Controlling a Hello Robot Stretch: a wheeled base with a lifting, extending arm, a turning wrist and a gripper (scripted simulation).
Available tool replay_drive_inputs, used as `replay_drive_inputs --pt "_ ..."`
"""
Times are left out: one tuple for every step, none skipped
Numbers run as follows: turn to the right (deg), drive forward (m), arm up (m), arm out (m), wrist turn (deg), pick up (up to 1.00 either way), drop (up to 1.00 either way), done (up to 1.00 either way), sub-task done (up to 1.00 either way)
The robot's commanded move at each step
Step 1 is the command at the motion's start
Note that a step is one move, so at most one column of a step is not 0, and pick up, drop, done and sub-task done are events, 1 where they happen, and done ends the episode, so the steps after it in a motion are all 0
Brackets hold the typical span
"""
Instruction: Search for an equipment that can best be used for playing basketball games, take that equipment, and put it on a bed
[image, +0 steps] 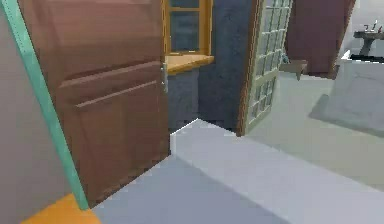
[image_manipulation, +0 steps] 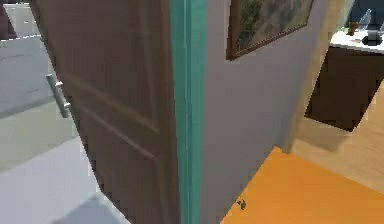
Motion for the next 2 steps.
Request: replay_drive_inputs --pt "33.0 0.00 0.00 0.00 0.0 0.00 0.00 0.00 0.00" --pt "0.0 1.00 0.00 0.00 0.0 0.00 0.00 0.00 0.00"
